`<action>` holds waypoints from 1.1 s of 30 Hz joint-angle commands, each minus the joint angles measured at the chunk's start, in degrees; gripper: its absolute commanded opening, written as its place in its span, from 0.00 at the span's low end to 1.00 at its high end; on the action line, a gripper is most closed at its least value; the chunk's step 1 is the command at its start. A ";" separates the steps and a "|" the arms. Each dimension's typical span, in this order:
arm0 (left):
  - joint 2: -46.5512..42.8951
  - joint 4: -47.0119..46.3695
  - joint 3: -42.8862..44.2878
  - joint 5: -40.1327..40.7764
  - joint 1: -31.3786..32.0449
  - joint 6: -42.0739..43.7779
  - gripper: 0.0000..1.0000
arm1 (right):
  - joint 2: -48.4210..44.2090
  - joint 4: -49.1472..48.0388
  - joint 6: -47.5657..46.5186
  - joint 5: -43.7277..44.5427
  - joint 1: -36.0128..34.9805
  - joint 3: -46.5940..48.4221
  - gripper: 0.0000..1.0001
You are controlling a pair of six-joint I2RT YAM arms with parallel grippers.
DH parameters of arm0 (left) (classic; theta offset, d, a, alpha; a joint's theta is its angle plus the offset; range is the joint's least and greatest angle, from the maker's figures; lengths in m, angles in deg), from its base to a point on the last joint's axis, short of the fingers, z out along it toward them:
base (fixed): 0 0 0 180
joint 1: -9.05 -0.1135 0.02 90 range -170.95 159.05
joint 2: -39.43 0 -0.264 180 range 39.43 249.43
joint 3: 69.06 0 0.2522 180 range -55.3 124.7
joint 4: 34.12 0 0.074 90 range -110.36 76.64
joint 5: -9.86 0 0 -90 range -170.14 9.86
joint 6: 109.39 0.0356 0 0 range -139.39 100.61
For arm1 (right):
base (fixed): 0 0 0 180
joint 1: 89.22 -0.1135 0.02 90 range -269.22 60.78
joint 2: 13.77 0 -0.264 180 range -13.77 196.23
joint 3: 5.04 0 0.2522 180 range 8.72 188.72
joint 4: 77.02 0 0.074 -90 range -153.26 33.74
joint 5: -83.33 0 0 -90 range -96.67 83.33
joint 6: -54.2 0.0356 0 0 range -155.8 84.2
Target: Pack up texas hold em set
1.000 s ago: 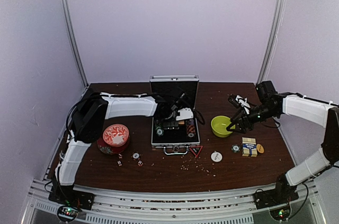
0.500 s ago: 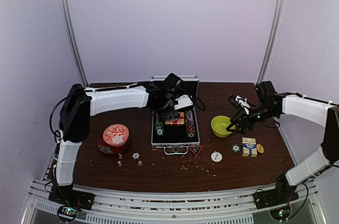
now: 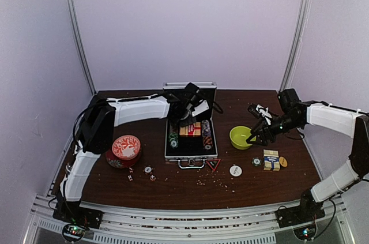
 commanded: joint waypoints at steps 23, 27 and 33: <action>4.60 -1.97 -0.02 -7.49 -2.42 -0.73 0.04 | 0.55 0.13 -0.29 1.28 0.11 0.00 0.72; 3.34 -1.97 -2.90 -9.38 -2.23 -0.52 0.04 | 0.55 0.09 -0.40 1.36 0.13 -0.02 0.72; 2.42 -1.71 -5.74 -13.26 -1.73 0.72 0.04 | 0.94 0.33 -0.49 1.31 0.07 0.07 0.72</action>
